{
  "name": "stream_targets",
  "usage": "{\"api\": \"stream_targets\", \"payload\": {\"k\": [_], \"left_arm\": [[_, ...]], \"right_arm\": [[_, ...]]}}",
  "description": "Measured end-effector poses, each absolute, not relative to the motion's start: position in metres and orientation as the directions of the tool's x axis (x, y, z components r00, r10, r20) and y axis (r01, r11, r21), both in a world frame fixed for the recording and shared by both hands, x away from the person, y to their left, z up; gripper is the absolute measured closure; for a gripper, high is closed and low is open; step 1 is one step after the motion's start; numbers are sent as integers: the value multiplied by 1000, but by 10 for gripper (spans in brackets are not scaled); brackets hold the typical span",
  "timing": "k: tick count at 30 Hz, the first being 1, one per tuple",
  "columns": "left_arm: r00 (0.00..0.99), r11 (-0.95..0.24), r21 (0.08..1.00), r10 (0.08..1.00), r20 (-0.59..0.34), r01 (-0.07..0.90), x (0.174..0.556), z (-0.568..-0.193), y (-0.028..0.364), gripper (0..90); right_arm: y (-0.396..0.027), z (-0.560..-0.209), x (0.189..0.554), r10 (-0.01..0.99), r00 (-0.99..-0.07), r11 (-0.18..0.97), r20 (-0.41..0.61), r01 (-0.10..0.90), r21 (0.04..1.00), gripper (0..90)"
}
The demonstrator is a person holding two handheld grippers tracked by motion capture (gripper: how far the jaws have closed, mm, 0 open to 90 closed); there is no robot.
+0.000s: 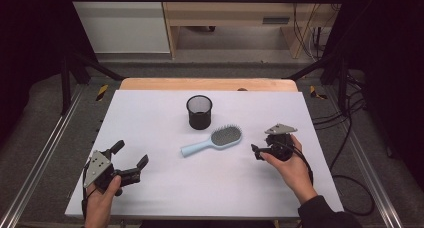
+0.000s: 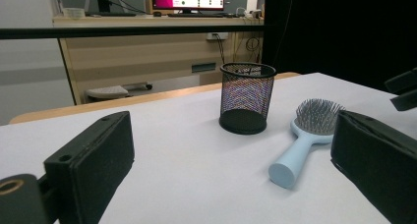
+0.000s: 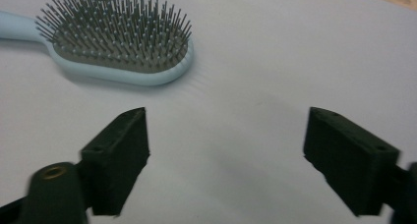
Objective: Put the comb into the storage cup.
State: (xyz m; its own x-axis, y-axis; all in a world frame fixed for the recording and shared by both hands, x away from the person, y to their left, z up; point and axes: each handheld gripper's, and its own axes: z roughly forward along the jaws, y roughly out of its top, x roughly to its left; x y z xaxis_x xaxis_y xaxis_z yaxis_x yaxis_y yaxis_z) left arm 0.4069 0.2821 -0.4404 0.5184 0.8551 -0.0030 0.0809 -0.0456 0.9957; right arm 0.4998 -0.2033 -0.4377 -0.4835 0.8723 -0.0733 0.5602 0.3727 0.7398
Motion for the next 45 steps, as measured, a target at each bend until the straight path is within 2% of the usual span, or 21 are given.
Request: {"api": "stream_targets", "payload": {"k": [2, 7, 14, 21, 24, 30, 39, 45], "left_arm": [[516, -42, 996, 856, -5, 80, 407, -440, 283, 27], [517, -41, 996, 856, -6, 81, 407, -440, 282, 27], [521, -44, 996, 853, -3, 77, 407, -440, 282, 27], [520, -51, 996, 854, 3, 78, 407, -440, 282, 27], [521, -51, 996, 854, 3, 77, 407, -440, 282, 27], [519, -52, 995, 855, 3, 81, 408, -441, 282, 28], [520, -51, 995, 854, -1, 86, 408, -441, 281, 28], [504, -51, 994, 864, -7, 100, 408, -440, 279, 26]], "right_arm": [[-203, -433, 509, 873, -482, 381, -78, 571, 728, 258], [-200, -420, 530, 858, -496, 430, -132, 555, 712, 408], [-190, -403, 550, 839, -509, 478, -191, 523, 706, 530], [-182, -408, 561, 831, -522, 480, -191, 500, 721, 782], [-176, -416, 565, 814, -547, 505, -197, 497, 705, 848], [-166, -431, 575, 817, -547, 501, -180, 520, 692, 898], [-156, -452, 591, 844, -528, 441, -97, 579, 685, 900], [-145, -458, 594, 837, -546, 410, -26, 596, 691, 900]]}}
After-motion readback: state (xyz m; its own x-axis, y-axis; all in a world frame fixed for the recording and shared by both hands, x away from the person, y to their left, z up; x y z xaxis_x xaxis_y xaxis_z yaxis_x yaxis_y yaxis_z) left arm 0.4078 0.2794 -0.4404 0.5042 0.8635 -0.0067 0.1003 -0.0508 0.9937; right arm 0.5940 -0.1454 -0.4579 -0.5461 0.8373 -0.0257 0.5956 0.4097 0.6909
